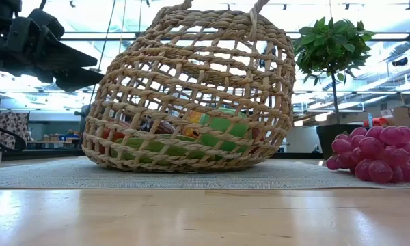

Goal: Build produce basket
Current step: Put the bottom red apple into the mesh basket, then put the red apple into the mesh basket

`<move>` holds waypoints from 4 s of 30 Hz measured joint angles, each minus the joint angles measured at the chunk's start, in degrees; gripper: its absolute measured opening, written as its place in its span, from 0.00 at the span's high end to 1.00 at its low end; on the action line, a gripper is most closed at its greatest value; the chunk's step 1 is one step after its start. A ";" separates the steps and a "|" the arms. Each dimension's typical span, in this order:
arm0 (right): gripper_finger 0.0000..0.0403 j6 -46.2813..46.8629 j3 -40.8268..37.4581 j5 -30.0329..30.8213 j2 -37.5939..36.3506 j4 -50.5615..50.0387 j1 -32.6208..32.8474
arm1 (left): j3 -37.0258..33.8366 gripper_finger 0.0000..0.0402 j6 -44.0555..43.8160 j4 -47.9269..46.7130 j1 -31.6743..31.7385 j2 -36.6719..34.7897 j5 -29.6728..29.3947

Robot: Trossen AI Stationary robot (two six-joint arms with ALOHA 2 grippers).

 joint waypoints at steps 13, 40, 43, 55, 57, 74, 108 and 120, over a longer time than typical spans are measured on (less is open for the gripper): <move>0.12 -4.04 17.92 2.17 10.11 -23.83 -1.08 | 0.00 0.02 0.01 0.03 0.01 0.00 0.00; 0.12 -1.88 18.22 -4.21 23.70 -39.92 -7.91 | 0.00 0.02 0.00 0.04 0.00 0.00 0.00; 0.12 -1.93 18.20 -4.44 25.52 -39.96 -8.45 | 0.00 0.02 0.02 0.04 -0.01 0.00 0.00; 0.12 -1.01 18.12 -7.53 30.67 -44.80 -11.18 | 0.00 0.02 0.02 0.04 -0.01 0.00 0.00; 0.12 -0.51 17.57 -7.51 30.54 -44.88 -11.51 | 0.00 0.02 0.00 0.06 0.00 0.00 0.00; 0.02 0.28 17.56 -7.23 29.98 -45.92 -11.85 | 0.00 0.02 0.00 0.03 0.00 -0.02 0.00; 0.03 20.53 8.26 3.53 5.52 -69.10 5.57 | 0.00 0.02 0.00 0.01 0.00 0.00 0.00; 0.08 18.03 -17.77 3.38 -11.08 -50.70 -2.13 | 0.00 0.02 -0.02 0.02 -0.01 0.00 -0.01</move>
